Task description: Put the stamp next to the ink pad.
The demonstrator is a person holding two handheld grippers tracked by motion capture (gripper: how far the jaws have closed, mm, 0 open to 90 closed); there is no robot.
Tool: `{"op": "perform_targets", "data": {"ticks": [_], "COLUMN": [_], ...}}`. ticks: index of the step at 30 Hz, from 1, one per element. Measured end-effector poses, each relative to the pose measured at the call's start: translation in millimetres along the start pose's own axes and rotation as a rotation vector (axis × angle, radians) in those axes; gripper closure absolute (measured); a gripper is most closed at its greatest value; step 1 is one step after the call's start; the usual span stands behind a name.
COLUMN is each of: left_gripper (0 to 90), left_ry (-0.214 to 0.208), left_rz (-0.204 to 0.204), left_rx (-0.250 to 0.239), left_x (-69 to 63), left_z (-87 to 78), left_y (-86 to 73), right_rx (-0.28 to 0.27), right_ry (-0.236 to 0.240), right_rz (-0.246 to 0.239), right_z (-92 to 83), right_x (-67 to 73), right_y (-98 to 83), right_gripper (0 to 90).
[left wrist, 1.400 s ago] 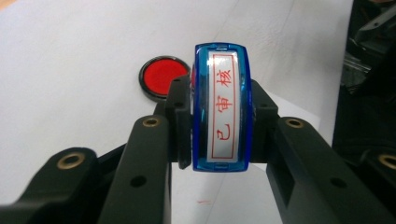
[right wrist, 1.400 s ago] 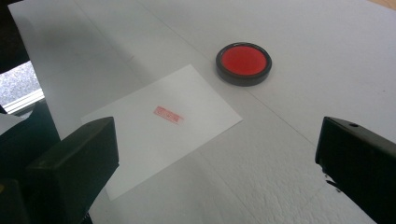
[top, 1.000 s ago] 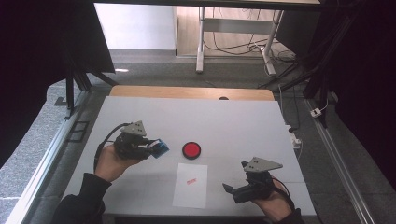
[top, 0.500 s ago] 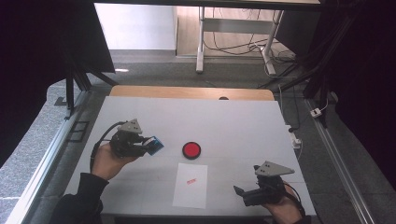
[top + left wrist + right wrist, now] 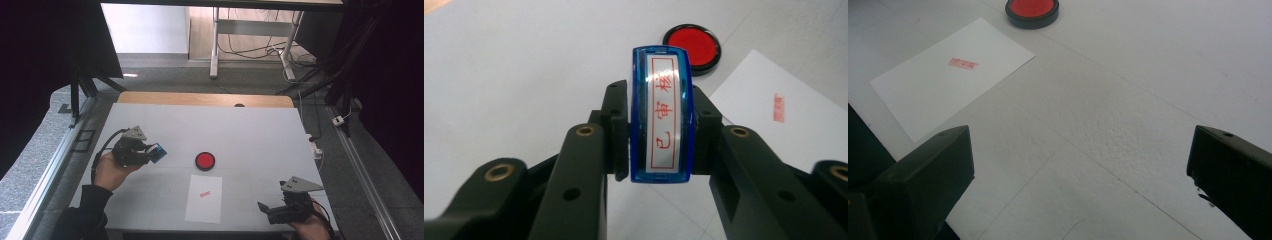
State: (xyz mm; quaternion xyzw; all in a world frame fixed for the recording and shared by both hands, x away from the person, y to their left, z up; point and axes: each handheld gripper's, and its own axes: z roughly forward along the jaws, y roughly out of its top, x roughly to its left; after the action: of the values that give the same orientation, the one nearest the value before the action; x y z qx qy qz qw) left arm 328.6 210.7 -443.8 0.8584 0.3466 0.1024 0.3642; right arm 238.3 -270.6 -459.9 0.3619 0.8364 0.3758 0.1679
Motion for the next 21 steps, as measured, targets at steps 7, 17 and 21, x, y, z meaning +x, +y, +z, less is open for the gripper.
{"op": "perform_targets", "data": {"ticks": [7,17,21], "left_gripper": [68.5,68.6,68.6], "left_ry": [0.027,0.049,0.055], "left_rz": [-0.031,-0.074,-0.08], "left_rx": [0.016,0.036,0.051], "left_x": [8.8,16.8,18.2], "left_z": [2.6,10.8,15.2], "left_y": [-5.7,-12.3,-14.1], "right_rx": [-0.011,-0.01,-0.007], "right_ry": [-0.002,-0.004,-0.004], "right_rz": [0.023,0.021,0.018], "right_z": [-4.2,-4.8,-4.6], "right_x": [-3.3,-3.3,-3.3], "right_y": [-2.4,-3.3,-3.3], "right_gripper": [0.0,0.0,0.0]}}
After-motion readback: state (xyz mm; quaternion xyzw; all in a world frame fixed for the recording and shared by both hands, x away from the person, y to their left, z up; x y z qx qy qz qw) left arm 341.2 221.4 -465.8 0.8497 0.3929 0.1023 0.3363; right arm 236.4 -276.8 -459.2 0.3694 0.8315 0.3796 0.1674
